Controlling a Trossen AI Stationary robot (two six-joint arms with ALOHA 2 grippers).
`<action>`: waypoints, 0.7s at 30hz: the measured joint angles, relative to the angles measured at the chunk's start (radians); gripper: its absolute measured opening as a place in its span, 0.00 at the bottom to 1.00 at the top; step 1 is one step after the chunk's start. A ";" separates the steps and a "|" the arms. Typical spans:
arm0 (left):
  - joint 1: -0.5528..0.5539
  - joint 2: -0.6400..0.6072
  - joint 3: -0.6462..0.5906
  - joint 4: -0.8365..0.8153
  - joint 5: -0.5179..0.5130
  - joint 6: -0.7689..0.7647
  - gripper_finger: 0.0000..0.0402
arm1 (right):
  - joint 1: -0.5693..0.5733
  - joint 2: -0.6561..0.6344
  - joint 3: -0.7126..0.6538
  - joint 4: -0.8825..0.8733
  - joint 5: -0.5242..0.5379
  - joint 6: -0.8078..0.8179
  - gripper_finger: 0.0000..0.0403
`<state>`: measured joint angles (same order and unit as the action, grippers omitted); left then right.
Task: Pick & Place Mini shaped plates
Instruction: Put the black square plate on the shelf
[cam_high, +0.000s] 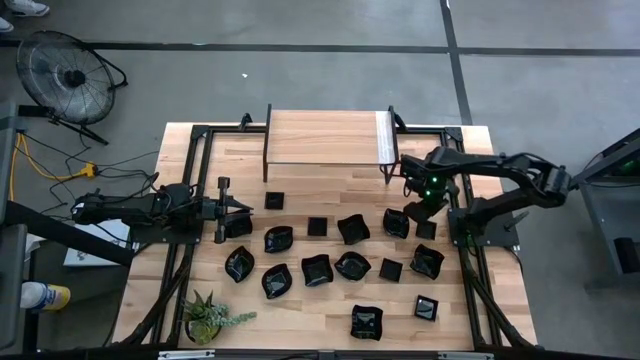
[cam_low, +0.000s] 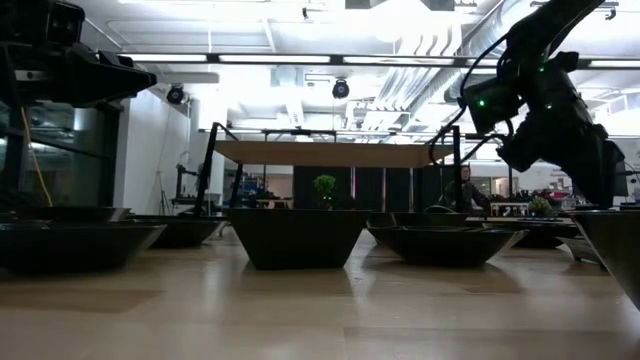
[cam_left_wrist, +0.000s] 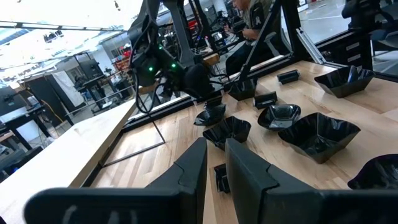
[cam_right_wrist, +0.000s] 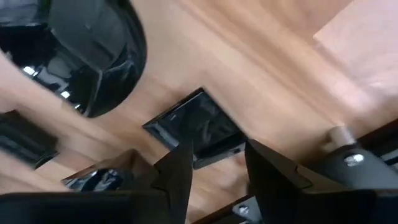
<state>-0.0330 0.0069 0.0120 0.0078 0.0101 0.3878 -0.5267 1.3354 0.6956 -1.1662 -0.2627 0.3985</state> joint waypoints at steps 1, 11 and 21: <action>0.000 0.000 0.000 0.000 0.000 0.000 0.14 | 0.003 0.000 0.000 0.009 0.016 0.015 0.35; 0.000 0.000 0.000 0.000 0.000 0.000 0.14 | 0.073 0.000 -0.026 0.076 -0.027 0.205 0.34; 0.000 0.000 0.000 0.000 0.000 0.000 0.14 | 0.194 -0.003 -0.026 0.082 0.098 0.500 0.34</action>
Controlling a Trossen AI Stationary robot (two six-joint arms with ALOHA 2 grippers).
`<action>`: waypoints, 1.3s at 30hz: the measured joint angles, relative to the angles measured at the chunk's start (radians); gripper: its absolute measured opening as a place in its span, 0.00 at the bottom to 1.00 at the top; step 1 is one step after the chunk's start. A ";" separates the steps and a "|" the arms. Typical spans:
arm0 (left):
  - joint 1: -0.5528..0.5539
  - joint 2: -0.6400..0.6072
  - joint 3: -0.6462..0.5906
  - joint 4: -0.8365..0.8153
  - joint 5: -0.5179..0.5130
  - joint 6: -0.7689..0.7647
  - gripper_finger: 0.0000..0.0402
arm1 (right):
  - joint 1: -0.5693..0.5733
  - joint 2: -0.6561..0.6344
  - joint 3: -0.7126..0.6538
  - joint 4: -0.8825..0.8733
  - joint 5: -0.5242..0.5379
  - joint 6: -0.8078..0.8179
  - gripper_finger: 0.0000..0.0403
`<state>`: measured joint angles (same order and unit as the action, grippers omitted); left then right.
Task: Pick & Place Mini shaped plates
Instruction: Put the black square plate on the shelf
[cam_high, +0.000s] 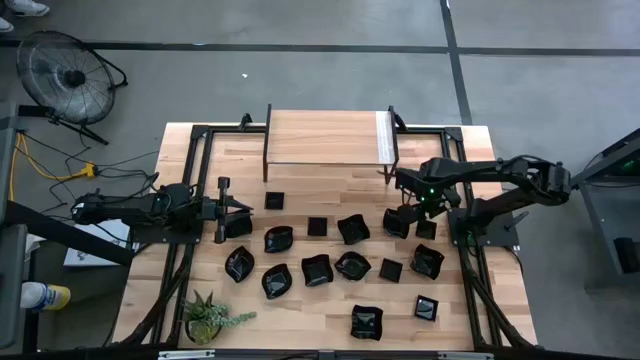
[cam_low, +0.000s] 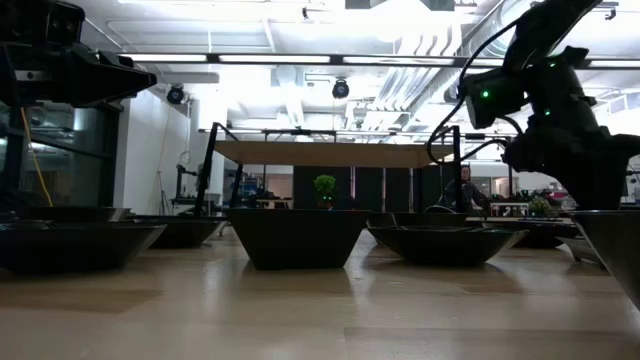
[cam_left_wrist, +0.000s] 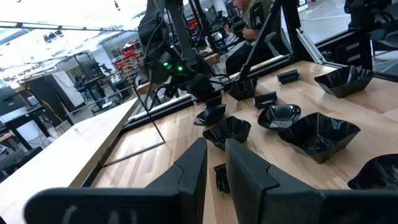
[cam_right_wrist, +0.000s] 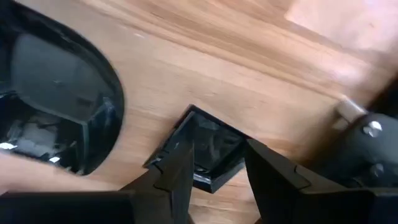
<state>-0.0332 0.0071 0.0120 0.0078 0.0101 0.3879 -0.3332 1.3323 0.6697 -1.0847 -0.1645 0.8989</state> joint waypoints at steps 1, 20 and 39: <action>0.000 0.000 0.000 0.000 0.000 0.000 0.14 | 0.020 0.000 0.000 0.001 0.003 0.035 0.34; 0.000 0.000 0.000 0.000 0.000 0.000 0.14 | 0.281 0.000 0.000 0.098 0.097 0.452 0.34; 0.000 0.000 0.000 0.000 0.000 0.000 0.14 | 0.297 0.003 0.000 0.116 0.151 0.520 0.34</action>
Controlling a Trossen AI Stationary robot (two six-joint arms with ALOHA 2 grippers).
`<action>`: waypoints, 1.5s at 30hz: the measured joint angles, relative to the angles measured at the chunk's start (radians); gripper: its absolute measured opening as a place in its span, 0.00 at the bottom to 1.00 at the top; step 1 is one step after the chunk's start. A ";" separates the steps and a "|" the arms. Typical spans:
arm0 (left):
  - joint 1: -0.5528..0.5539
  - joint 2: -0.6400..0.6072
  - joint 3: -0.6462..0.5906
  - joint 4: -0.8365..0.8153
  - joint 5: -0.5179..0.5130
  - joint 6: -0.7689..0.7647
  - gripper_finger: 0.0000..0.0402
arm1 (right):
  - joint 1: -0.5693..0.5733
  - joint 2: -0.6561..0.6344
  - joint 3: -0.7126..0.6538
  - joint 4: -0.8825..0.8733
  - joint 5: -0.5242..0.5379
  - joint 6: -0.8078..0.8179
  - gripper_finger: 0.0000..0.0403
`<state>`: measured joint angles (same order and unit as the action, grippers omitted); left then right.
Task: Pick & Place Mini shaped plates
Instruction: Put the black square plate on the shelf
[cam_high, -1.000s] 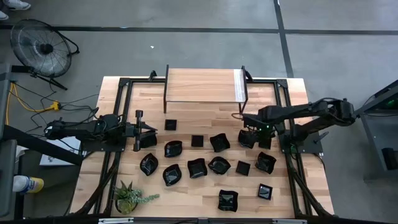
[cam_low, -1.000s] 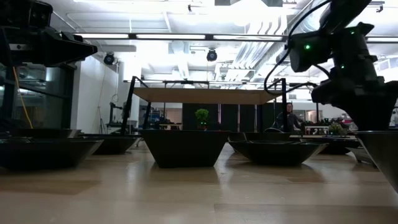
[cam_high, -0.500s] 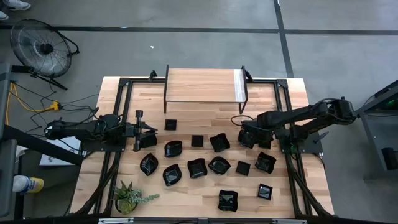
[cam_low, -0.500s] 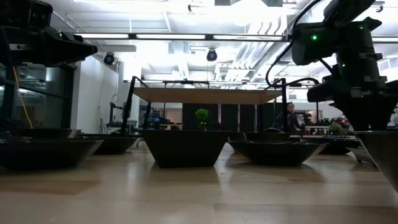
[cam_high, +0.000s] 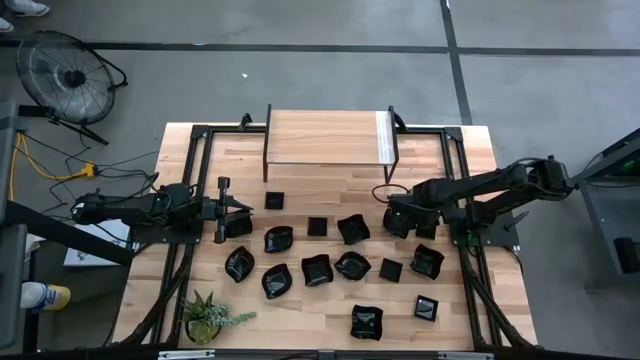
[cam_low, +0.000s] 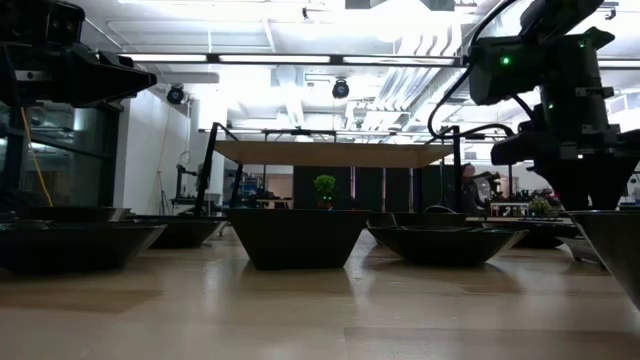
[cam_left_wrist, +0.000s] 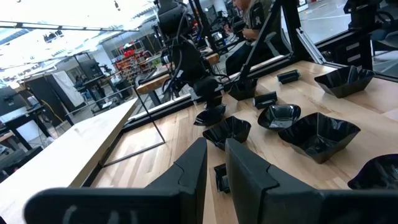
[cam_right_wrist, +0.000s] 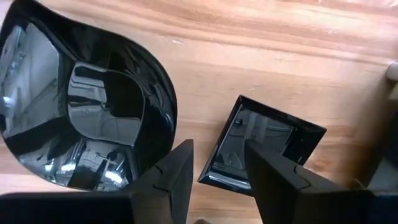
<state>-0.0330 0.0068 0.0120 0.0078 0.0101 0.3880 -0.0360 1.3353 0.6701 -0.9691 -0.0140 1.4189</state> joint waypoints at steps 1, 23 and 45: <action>0.000 0.000 0.000 0.000 0.000 0.000 0.14 | 0.000 0.002 0.000 0.000 0.005 0.003 0.34; 0.000 0.000 0.000 0.000 0.000 0.000 0.14 | 0.059 0.007 0.000 -0.017 0.030 0.074 0.34; 0.000 0.000 0.000 0.000 0.000 0.000 0.14 | 0.059 0.084 0.000 0.002 0.021 0.062 0.33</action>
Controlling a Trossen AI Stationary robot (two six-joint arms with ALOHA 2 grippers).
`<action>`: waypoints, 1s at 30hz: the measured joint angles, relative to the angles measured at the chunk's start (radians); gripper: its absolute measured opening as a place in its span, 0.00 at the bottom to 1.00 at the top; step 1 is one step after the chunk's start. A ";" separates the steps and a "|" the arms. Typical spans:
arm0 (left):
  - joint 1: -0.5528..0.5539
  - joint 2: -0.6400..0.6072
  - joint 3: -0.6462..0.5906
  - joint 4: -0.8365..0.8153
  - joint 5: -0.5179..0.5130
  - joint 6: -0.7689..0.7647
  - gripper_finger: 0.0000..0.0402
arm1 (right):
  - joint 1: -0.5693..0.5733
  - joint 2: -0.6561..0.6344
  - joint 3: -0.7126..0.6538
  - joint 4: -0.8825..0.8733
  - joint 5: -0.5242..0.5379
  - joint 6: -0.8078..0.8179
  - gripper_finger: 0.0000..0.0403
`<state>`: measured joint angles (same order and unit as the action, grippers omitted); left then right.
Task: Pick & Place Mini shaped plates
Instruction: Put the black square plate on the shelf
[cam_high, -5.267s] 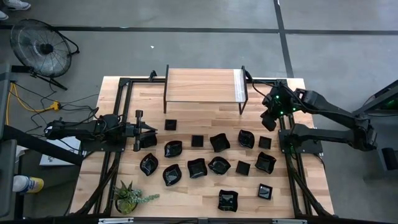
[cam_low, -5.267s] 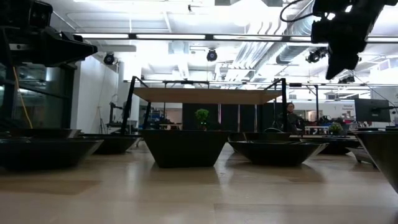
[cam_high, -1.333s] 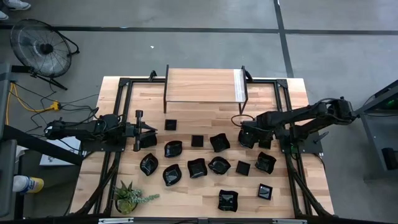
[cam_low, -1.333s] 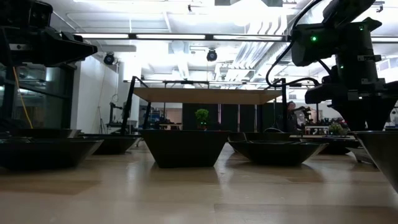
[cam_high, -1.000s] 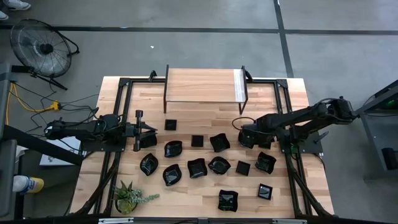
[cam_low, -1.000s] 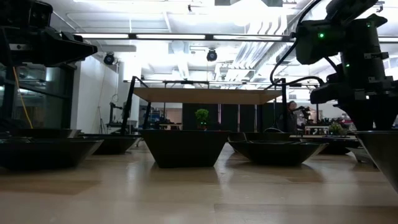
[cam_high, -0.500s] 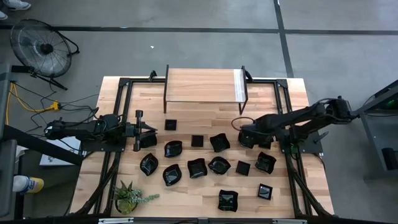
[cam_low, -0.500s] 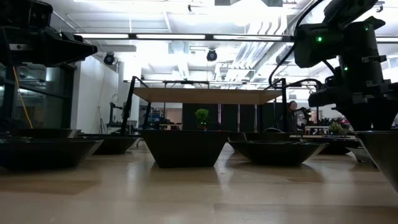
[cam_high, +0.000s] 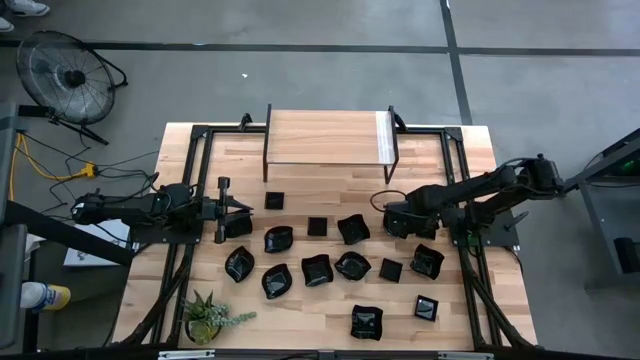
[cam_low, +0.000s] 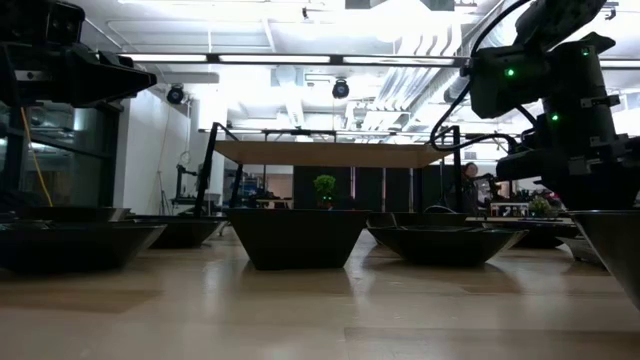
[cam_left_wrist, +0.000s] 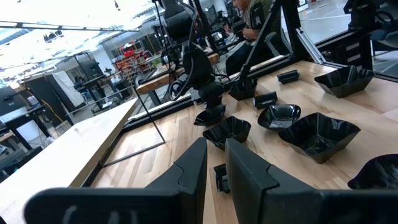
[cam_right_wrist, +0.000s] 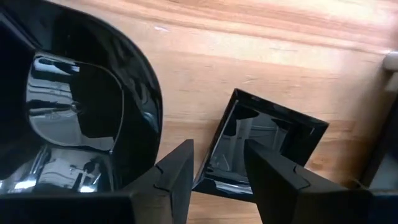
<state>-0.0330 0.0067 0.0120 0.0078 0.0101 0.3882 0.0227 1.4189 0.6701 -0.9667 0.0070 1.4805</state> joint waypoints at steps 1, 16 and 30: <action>0.000 0.000 0.000 0.000 0.000 0.000 0.14 | 0.000 0.000 0.000 -0.001 0.001 0.000 0.33; 0.000 0.000 0.000 0.000 0.000 0.000 0.14 | 0.000 0.000 0.000 0.028 -0.001 -0.015 0.18; 0.000 0.000 0.000 0.000 0.000 0.000 0.14 | 0.000 -0.001 -0.038 0.053 -0.039 -0.042 0.16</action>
<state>-0.0330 0.0067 0.0120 0.0078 0.0101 0.3878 0.0223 1.4183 0.6323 -0.9139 -0.0322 1.4387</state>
